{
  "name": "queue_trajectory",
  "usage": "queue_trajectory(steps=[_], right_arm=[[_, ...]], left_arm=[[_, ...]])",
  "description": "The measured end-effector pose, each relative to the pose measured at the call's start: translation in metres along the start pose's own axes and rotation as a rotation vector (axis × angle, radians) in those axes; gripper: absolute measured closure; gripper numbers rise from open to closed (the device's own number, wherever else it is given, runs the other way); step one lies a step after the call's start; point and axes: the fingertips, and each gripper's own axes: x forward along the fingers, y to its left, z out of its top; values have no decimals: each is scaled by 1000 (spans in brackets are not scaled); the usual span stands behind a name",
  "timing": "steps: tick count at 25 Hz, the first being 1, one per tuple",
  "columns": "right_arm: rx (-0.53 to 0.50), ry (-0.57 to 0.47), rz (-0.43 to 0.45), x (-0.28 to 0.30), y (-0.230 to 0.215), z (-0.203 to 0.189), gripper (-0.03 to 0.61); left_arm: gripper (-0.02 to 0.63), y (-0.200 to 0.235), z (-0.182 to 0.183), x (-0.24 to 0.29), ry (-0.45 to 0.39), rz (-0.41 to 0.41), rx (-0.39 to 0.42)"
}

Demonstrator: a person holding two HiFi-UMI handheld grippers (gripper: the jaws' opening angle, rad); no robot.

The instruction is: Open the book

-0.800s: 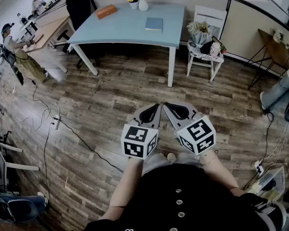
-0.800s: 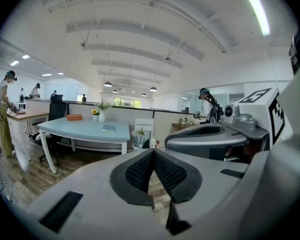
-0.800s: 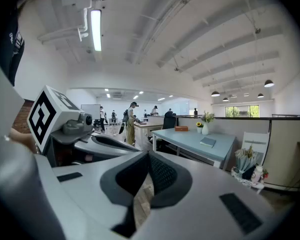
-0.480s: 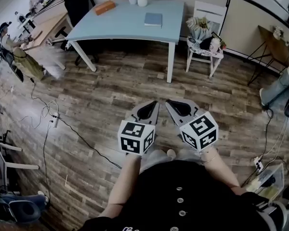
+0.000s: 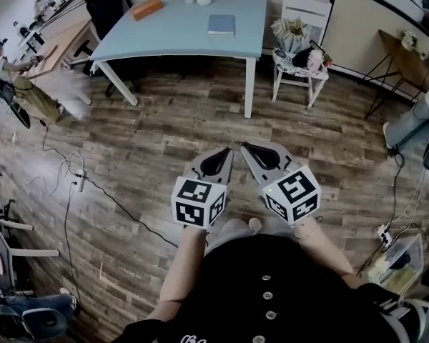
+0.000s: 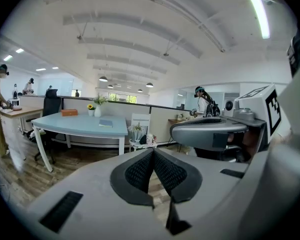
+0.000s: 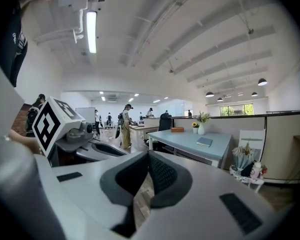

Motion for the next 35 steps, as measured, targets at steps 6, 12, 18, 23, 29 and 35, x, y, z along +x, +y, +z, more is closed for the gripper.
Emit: queue_trajectory(steps=[6,12,18,23,29,35], right_arm=[[13,9,-46,10,-12,-5,577],[30,35,-70,24,-16,-14,500],[33,45,-78,34,-20,-18,440],[30,56,-77,47,-31,-21,396],[35,58,-66,73,-54,-20,362],[23,71,-34,112,-95,-13,362]], left_arm=[[601,14,-5,-2,-1,-14,-4],[601,28,-9,-5,-1,-15,-18],[601,35,-14,1,1,-27,-40],[601,40,-18,12,7,-35,-62],[601,65,-17,29,24,-5,-85],[601,96,-2,62,46,35,-63]])
